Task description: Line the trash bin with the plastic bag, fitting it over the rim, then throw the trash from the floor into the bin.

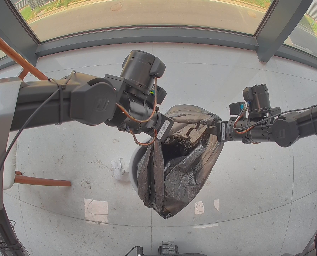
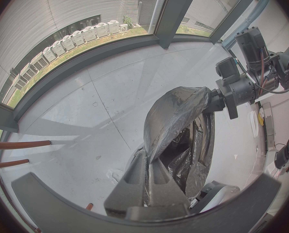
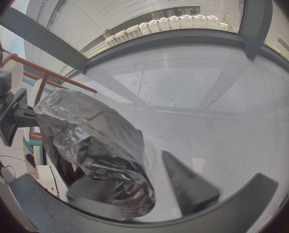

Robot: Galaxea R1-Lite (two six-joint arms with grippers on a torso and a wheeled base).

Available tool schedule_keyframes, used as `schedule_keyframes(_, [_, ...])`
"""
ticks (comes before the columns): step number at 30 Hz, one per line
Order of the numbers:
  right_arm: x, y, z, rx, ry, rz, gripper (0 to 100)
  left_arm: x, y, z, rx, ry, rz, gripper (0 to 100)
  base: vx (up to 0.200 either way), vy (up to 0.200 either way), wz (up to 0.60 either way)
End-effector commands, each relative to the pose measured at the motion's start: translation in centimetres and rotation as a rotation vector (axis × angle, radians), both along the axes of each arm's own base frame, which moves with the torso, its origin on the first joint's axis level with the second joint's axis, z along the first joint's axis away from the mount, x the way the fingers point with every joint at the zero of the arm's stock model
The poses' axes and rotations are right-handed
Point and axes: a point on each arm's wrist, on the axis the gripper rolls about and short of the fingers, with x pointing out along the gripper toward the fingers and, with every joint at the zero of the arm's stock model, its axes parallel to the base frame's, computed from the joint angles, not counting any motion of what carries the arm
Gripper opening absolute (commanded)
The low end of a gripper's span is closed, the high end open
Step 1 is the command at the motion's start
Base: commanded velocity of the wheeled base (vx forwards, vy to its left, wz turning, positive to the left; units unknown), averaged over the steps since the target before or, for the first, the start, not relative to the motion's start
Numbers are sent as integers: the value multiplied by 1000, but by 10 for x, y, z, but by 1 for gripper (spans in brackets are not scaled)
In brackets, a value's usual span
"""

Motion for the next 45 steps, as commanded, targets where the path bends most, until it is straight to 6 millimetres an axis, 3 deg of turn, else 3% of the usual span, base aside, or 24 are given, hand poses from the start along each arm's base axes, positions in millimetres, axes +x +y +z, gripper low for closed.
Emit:
schedule_keyframes(1, [-23,-9,5,21,24,42,100,0,2,-9,21,24,4,0,0,0,0])
schedule_keyframes(7, [-64,-32,1,50,97,97,100,7,12,-22,33,37,37,0,0,0,0])
schedule_keyframes(10, [-75,-42,0,52,113,91,100,13,17,-25,25,26,53,0,0,0,0])
schedule_keyframes(23, [-118,-78,32,99,9,14,100,18,24,-32,-11,0,48,0,0,0,0])
schedule_keyframes(24, [-121,-79,32,100,6,12,100,19,25,-31,-18,-4,55,100,0,0,0])
schedule_keyframes(27, [-133,-84,35,103,-6,8,100,28,30,-30,-47,-51,75,100,0,0,0])
schedule_keyframes(30, [-142,-89,35,106,-13,-1,100,23,30,-34,-44,-53,66,100,0,0,0])
schedule_keyframes(37, [-151,-91,26,97,14,-2,100,-29,18,-41,46,62,-43,100,0,0,0])
schedule_keyframes(45, [-153,-91,24,94,21,0,100,-53,-8,-59,78,92,-129,100,0,0,0])
